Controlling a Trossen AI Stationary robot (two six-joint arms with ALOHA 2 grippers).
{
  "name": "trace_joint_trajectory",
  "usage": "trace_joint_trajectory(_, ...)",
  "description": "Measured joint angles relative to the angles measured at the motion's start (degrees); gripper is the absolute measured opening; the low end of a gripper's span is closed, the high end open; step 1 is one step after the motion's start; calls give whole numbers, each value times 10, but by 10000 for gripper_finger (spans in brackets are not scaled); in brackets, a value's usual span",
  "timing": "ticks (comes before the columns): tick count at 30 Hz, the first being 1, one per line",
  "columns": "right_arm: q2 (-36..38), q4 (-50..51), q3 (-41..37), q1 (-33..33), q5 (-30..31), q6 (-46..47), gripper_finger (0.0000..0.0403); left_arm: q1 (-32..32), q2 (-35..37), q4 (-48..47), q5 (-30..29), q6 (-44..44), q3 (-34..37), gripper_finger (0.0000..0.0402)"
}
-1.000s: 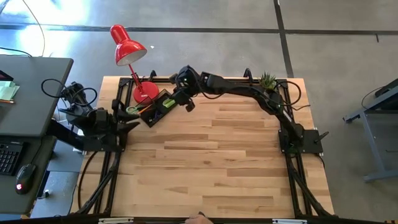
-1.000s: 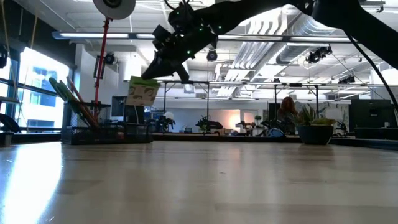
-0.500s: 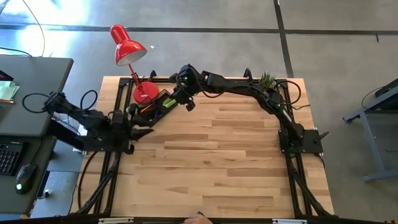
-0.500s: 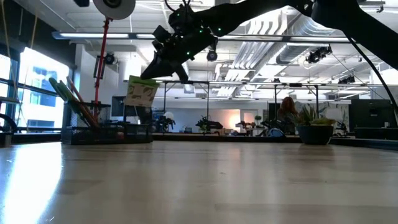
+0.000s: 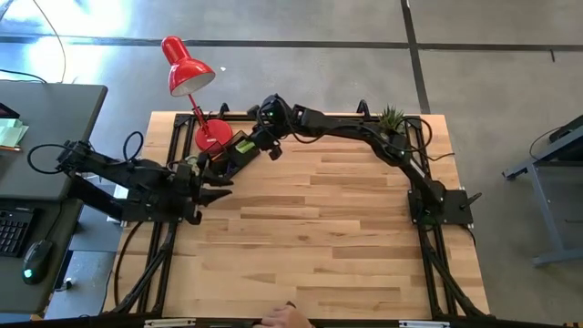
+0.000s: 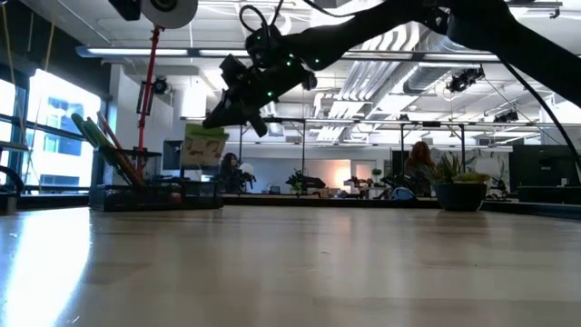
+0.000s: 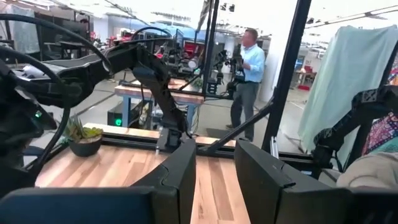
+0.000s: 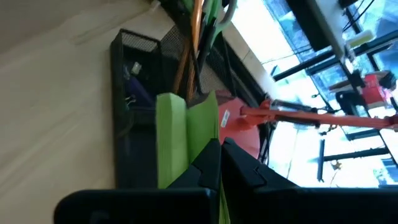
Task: Pick and place office supplies into organizer
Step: Put the green sticky notes into the desk organizer
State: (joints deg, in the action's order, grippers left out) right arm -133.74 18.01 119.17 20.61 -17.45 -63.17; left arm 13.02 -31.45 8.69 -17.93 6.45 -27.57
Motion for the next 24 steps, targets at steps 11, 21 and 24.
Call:
trace_joint_trajectory(11, -20, -36, 0, 0, -2, 2, 0, 0, 0, 1, 0, -6, 0, 97)
trace_joint_trajectory(21, -30, -71, 0, 7, -13, 20, 0, 0, -1, 2, 0, -6, 0, 97)
trace_joint_trajectory(24, -32, -74, 0, 8, -24, 29, 0, 0, -1, 2, 0, -6, 0, 97)
